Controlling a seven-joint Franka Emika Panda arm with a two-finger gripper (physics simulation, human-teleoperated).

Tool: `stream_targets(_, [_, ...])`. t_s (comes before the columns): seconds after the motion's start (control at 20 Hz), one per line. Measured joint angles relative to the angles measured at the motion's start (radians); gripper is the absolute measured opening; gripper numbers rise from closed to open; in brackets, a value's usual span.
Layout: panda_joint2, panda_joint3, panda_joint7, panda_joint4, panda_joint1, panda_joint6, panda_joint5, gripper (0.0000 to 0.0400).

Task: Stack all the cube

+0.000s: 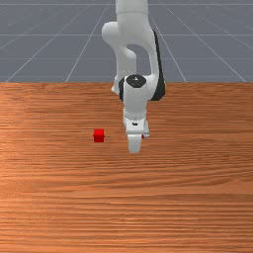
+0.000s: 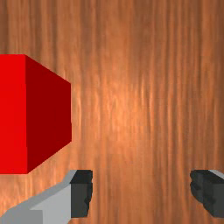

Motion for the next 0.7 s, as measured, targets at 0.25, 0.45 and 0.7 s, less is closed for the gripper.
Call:
stream_targets(0.25, [-0.042, 0.01, -0.007, -0.078, -0.007, 0.018, 0.007, 0.04])
stream_targets(0.45, [-0.071, 0.01, -0.003, -0.144, -0.004, 0.055, 0.006, 0.04])
stream_targets(0.7, [-0.088, 0.007, 0.013, -0.179, 0.007, 0.067, 0.007, 0.0397])
